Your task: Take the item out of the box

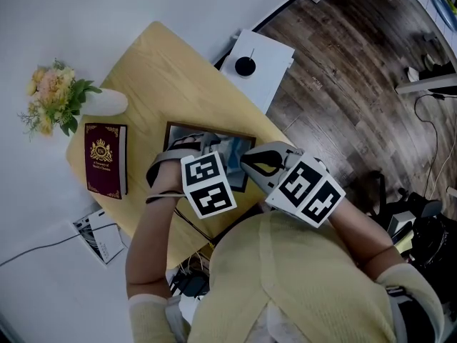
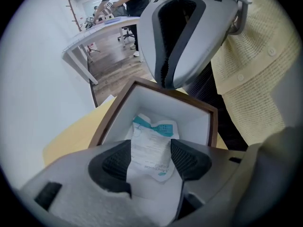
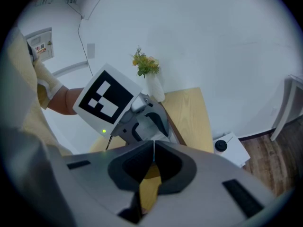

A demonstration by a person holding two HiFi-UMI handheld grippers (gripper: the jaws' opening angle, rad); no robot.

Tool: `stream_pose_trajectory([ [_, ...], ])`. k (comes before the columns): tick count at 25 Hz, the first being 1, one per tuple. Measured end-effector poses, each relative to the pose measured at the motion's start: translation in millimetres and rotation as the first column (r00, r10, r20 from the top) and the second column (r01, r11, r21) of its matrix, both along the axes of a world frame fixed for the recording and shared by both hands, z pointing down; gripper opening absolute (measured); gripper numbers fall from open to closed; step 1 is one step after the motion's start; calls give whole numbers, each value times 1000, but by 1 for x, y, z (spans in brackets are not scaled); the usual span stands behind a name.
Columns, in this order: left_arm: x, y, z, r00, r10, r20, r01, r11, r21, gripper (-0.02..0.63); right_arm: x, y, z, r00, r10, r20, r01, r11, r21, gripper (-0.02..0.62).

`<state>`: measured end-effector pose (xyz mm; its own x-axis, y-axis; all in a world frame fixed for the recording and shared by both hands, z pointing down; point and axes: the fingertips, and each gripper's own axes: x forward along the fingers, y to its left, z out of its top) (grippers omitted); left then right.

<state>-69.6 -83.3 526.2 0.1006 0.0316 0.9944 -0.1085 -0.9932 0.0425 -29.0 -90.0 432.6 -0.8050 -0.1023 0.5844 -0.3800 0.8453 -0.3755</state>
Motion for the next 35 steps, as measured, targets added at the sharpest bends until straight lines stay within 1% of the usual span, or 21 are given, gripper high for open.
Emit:
stream_pose_trajectory([
  [5,0,-2,3,1000,-2,16,2,1000,19,255,0,3,1,1000,-6,0,6,1000,-5,31],
  [10,4,0,12,1000,5,25,-5,1000,-3,250,-1,6,0,1000,-10,4,10,1000,-9,31],
  [13,5,2,16,1000,0,13,0,1000,-25,233,-1,7,0,1000,-11,4,11,1000,-9,31],
  [18,5,2,19,1000,-19,-21,18,999,-32,218,1,6,1,1000,-11,3,11,1000,-11,31],
  [28,6,0,14,997,-36,-71,38,999,19,155,-1,7,0,1000,-20,10,20,1000,-9,31],
  [31,7,0,13,998,-21,-66,23,999,30,141,-1,8,0,1000,-22,12,23,1000,-7,31],
  [35,5,0,10,997,-11,-73,12,1000,22,126,-3,8,0,1000,-16,14,16,1000,-6,31],
])
